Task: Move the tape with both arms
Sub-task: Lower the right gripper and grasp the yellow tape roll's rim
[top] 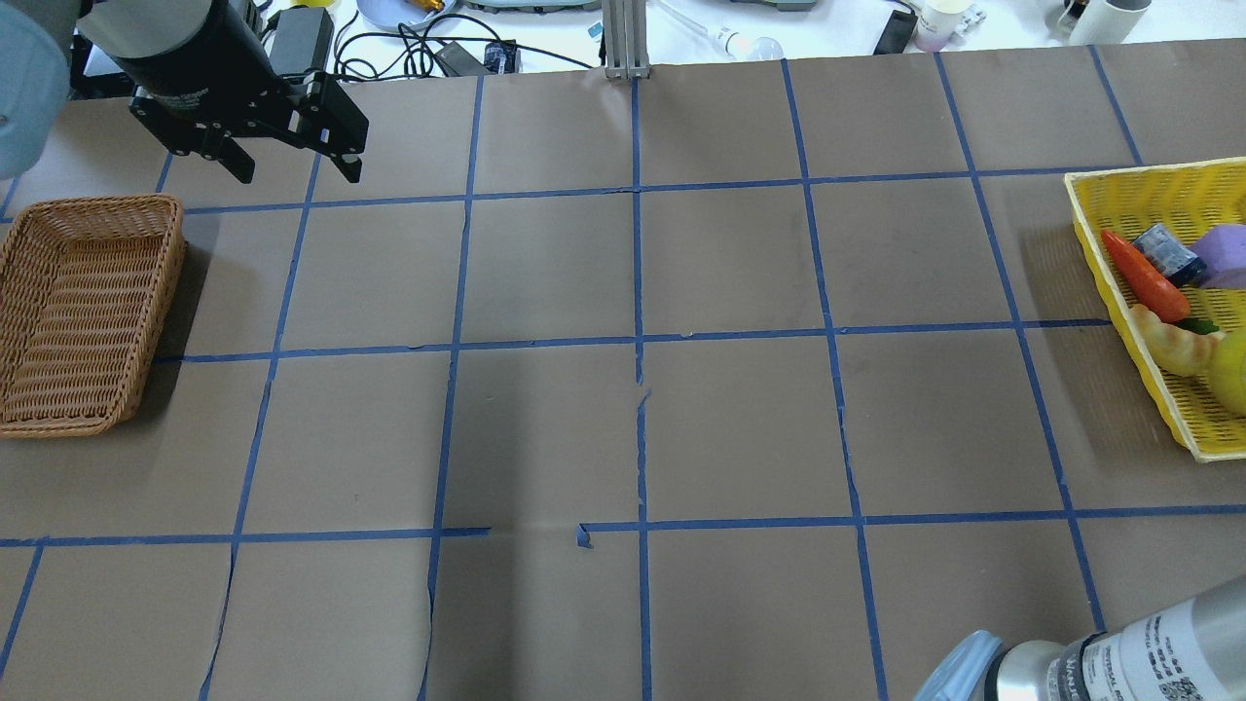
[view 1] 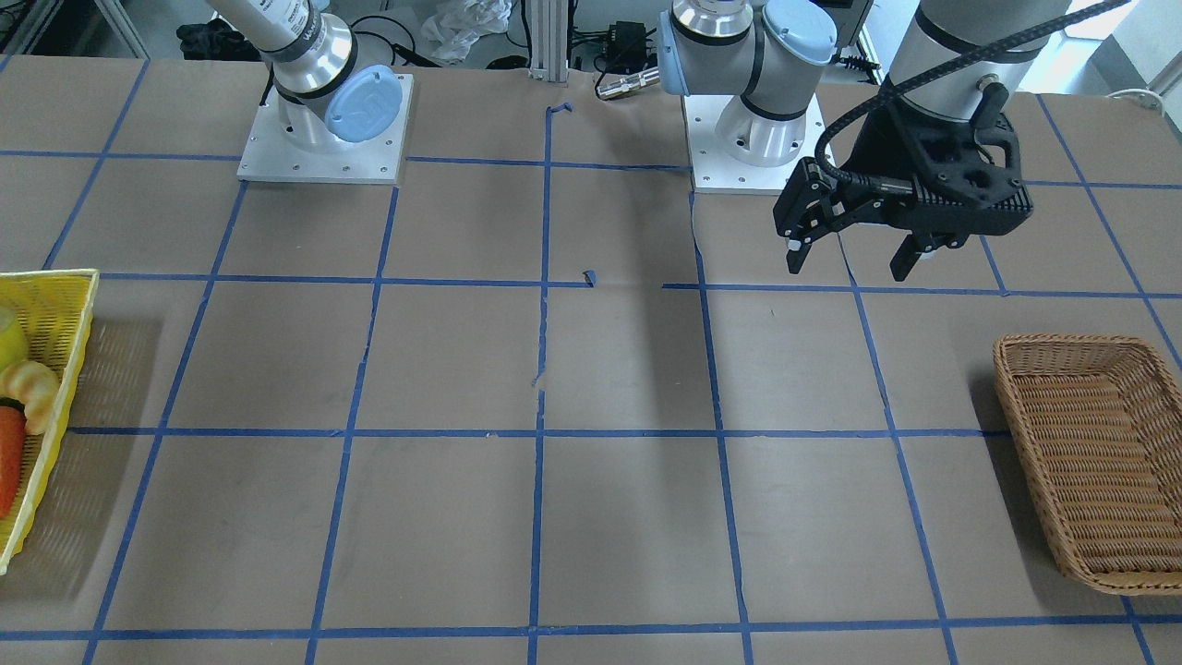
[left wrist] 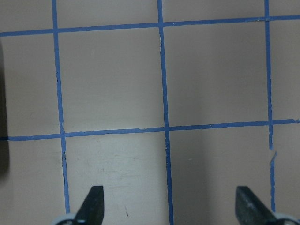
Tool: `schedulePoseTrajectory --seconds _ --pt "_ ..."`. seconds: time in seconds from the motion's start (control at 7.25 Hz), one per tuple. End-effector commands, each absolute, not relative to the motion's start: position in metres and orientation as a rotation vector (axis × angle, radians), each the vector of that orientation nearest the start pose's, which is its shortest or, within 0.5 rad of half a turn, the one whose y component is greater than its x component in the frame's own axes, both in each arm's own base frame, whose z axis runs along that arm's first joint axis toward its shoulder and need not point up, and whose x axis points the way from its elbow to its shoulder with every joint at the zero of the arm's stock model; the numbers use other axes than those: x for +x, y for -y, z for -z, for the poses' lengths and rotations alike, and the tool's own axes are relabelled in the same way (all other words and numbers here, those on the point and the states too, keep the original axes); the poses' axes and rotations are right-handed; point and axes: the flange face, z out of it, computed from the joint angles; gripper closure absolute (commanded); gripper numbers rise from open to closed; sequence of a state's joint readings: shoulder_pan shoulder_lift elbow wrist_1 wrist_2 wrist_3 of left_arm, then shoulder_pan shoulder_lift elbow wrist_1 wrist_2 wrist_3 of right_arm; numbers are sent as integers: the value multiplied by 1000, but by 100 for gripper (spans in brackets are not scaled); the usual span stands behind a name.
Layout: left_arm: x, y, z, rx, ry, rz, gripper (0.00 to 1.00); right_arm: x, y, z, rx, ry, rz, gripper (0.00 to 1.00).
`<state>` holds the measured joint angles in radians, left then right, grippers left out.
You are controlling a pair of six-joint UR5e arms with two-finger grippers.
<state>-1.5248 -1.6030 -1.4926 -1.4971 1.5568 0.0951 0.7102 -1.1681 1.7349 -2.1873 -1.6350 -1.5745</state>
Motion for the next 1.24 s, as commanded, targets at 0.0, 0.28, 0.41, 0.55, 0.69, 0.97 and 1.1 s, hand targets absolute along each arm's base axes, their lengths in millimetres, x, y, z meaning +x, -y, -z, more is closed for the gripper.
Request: schedulePoseTrajectory --seconds 0.0,0.28,0.41,0.55,0.69,0.97,1.1 --pt "-111 522 -518 78 -3140 189 0 -374 487 -258 -1123 -3016 -81 100" --pt "-111 522 -518 81 -3140 189 0 -365 480 -322 -1129 -3064 -66 100" --pt "-111 522 -518 81 -3140 189 0 -349 478 -362 -1103 -3056 -7 100" --pt "-111 522 -518 81 -3142 189 0 -316 486 -376 -933 -3051 61 100" --pt "-110 522 -518 79 -3142 189 0 -257 510 -402 -876 -3098 77 100" --pt "-110 522 -520 79 -3141 194 0 -105 543 -413 -489 -3155 12 100" --pt "-109 522 -520 76 -3141 194 0 -24 557 -403 -328 -3168 2 100"
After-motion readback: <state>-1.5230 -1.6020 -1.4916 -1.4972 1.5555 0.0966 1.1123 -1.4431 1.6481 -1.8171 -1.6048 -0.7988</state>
